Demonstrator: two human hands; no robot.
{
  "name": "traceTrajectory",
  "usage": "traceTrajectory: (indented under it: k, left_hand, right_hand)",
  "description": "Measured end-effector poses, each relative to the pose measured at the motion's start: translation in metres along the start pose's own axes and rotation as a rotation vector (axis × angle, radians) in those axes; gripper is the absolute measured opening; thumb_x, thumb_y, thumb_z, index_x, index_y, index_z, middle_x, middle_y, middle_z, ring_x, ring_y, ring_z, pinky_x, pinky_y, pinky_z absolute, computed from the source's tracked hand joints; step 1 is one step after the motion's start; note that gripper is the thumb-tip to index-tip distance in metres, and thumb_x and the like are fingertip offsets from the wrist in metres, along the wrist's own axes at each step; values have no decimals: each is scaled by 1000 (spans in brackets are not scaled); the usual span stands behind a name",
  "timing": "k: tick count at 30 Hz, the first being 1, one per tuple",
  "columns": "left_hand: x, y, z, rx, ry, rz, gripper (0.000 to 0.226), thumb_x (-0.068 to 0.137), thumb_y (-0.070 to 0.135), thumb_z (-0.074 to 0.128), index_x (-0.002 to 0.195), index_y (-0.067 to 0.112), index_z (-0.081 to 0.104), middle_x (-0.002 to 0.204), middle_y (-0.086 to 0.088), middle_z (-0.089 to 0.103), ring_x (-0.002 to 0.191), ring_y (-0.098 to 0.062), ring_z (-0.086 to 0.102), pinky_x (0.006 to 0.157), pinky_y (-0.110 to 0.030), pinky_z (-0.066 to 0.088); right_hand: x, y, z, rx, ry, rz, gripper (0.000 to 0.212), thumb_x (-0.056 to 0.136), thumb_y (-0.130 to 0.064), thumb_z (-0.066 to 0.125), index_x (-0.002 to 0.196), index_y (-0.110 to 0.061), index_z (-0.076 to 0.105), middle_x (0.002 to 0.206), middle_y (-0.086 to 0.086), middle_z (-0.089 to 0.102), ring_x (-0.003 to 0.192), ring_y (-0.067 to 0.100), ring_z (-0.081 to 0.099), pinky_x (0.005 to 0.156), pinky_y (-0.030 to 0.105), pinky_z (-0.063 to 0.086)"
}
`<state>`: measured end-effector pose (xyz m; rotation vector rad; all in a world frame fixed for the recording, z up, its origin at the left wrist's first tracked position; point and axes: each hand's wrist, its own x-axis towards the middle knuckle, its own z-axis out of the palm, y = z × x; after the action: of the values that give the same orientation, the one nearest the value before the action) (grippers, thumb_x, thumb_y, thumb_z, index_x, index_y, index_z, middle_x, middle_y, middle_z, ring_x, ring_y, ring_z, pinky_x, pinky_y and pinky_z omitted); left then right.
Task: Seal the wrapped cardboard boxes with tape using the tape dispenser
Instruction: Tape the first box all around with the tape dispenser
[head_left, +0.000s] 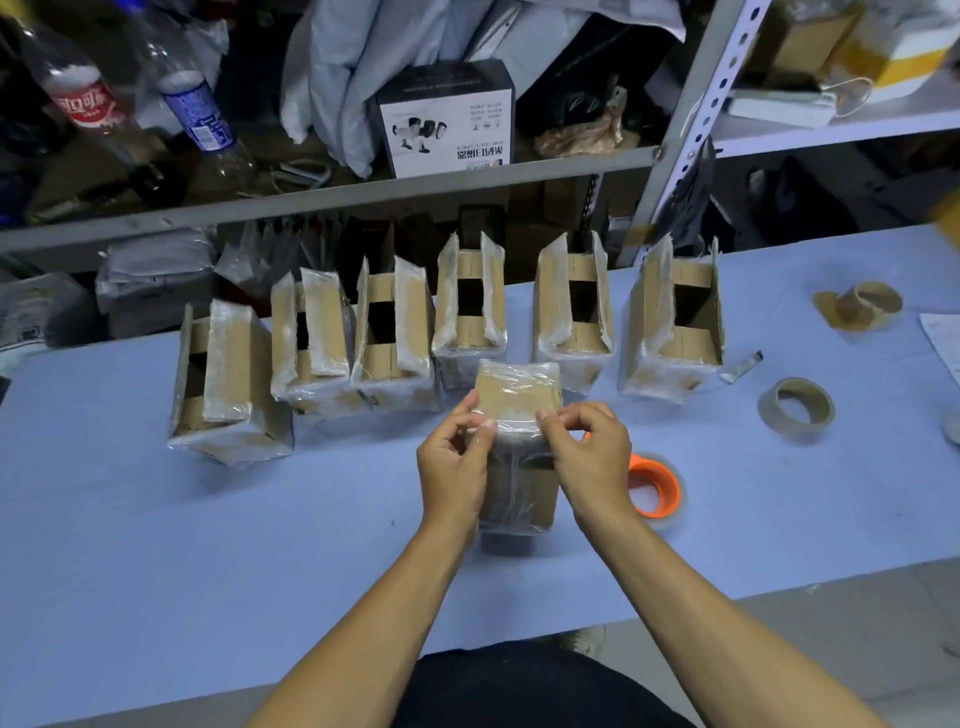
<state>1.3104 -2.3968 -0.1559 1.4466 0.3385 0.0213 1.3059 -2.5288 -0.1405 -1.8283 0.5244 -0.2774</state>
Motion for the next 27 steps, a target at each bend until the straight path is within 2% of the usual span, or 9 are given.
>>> traceTrajectory:
  k: [3, 7, 11, 13, 17, 20, 23, 25, 27]
  left_hand:
    - [-2, 0, 10, 81, 84, -20, 13, 90, 8, 63, 98, 18, 63, 123, 20, 63, 107, -6, 65, 69, -8, 50]
    - [-2, 4, 16, 5, 73, -163, 39, 88, 11, 64, 121, 28, 51, 116, 6, 65, 90, 2, 67, 65, -11, 51]
    - [1, 3, 13, -30, -44, -237, 43, 91, 18, 68, 132, 25, 57, 114, 3, 72, 93, -7, 72, 74, -22, 59]
    - [4, 3, 12, -13, -62, -231, 36, 92, 18, 65, 126, 29, 64, 110, 6, 75, 95, -10, 73, 79, -28, 60]
    - [5, 10, 15, -6, -25, -246, 31, 92, 10, 59, 97, 38, 74, 98, 10, 78, 92, -14, 74, 78, -29, 60]
    - [12, 17, 15, 52, -40, -243, 26, 94, 13, 58, 100, 31, 74, 96, 8, 78, 91, -14, 73, 80, -30, 58]
    - [27, 31, 13, 102, -76, -298, 19, 95, 14, 56, 94, 19, 75, 85, 2, 77, 86, -22, 69, 71, -27, 54]
    - [34, 40, 12, 166, -156, -381, 20, 99, 22, 57, 89, 16, 73, 81, 2, 76, 84, -21, 68, 65, -24, 52]
    - [39, 42, 9, 194, -274, -403, 31, 99, 39, 60, 107, 11, 72, 102, -2, 77, 98, -19, 71, 80, -28, 54]
  right_hand:
    - [-4, 2, 3, 119, -4, 100, 13, 82, -17, 73, 84, -23, 62, 91, -7, 64, 82, 6, 59, 73, 25, 48]
    - [-9, -2, 8, 209, -23, 183, 35, 83, -11, 65, 108, -32, 56, 112, -9, 62, 97, 14, 59, 78, 32, 54]
    - [-21, -4, 18, -63, -74, 74, 50, 86, -33, 70, 130, -25, 51, 125, -13, 46, 118, 6, 39, 97, 22, 36]
    - [-21, -4, 16, -49, -78, 63, 42, 87, -30, 70, 126, -26, 54, 125, -13, 48, 119, 7, 42, 96, 21, 38]
    - [-15, -4, 13, 47, -10, 135, 26, 89, -15, 62, 112, -28, 67, 115, -13, 60, 111, 10, 58, 98, 38, 50]
    - [-13, 0, 4, 141, -144, 88, 32, 94, -30, 61, 124, -40, 60, 119, -28, 61, 114, -2, 57, 90, 17, 50]
    - [-14, 10, -12, 130, -409, 32, 63, 85, -33, 71, 127, -63, 35, 119, -53, 44, 113, -27, 43, 83, -2, 39]
    - [-13, 19, -17, 125, -409, 62, 70, 84, -24, 74, 136, -54, 37, 128, -37, 51, 117, -17, 49, 92, 11, 45]
    - [-10, 25, -19, 110, -304, 120, 57, 87, -27, 73, 137, -37, 47, 122, -19, 64, 111, -1, 61, 94, 30, 52]
